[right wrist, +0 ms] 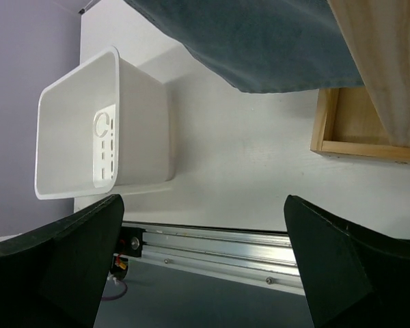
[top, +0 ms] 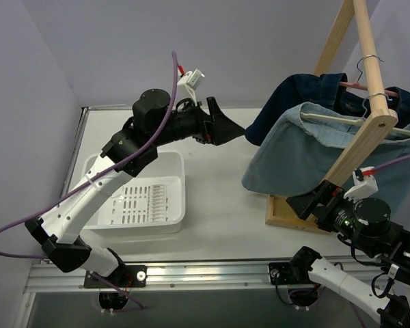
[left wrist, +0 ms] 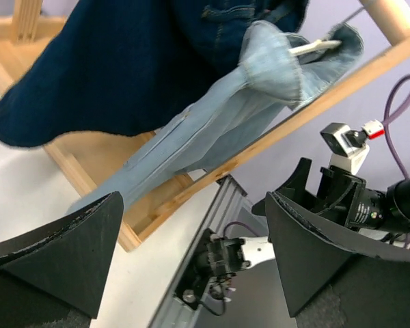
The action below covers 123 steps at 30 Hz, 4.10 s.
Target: Remove the skirt from the hanger
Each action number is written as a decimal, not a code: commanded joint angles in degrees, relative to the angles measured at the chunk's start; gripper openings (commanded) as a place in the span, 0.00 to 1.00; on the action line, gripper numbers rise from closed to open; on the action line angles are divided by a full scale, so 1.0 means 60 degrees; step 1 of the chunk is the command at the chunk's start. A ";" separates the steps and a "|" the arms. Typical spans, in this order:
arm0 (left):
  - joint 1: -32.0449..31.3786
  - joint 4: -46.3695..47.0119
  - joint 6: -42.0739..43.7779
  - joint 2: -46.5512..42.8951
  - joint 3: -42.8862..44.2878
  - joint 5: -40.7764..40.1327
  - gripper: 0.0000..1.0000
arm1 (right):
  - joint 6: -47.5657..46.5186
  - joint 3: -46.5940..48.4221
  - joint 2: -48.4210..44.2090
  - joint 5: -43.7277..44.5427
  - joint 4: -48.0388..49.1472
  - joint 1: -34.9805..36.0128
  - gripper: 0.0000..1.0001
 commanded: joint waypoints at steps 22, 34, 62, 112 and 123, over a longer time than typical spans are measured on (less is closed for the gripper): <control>0.0324 -0.0686 0.5130 0.3558 0.5695 0.4727 0.84 | 0.0514 0.0772 0.1263 0.0298 0.0217 -0.0096 1.00; 0.0075 0.0692 0.5058 0.4510 0.6105 0.5683 0.88 | 0.0912 0.0936 0.0692 0.0109 0.0260 -0.0257 1.00; -0.0701 0.2597 0.3607 0.7176 0.8433 0.5039 0.87 | 0.0047 0.1449 0.0414 -0.0771 -0.0165 -0.1751 1.00; -0.1038 0.5862 0.0840 0.6254 0.7806 0.3296 0.02 | -0.0260 0.2269 0.0253 -0.0419 -0.0868 -0.1751 1.00; -0.0687 0.7328 -0.0099 0.5683 0.6691 0.3544 0.02 | -0.0407 0.2167 0.0267 -0.0405 -0.0751 -0.1737 1.00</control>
